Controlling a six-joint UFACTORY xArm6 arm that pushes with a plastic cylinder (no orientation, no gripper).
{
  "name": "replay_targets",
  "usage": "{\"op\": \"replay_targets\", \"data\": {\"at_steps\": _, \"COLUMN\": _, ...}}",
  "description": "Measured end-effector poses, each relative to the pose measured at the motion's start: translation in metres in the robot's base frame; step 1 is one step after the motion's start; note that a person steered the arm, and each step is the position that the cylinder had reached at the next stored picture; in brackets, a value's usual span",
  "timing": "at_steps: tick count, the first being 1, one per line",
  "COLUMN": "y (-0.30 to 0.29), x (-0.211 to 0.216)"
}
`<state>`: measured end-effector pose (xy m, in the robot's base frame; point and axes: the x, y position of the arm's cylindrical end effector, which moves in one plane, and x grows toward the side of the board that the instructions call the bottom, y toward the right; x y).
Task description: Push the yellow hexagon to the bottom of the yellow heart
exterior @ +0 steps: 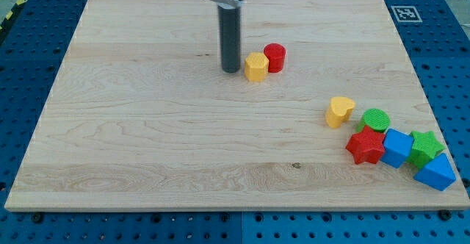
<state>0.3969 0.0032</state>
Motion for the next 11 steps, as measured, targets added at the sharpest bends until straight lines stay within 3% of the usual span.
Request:
{"op": "replay_targets", "data": {"at_steps": 5, "y": -0.010, "x": -0.029}}
{"op": "replay_targets", "data": {"at_steps": 7, "y": 0.025, "x": -0.028}}
{"op": "replay_targets", "data": {"at_steps": 11, "y": 0.051, "x": 0.045}}
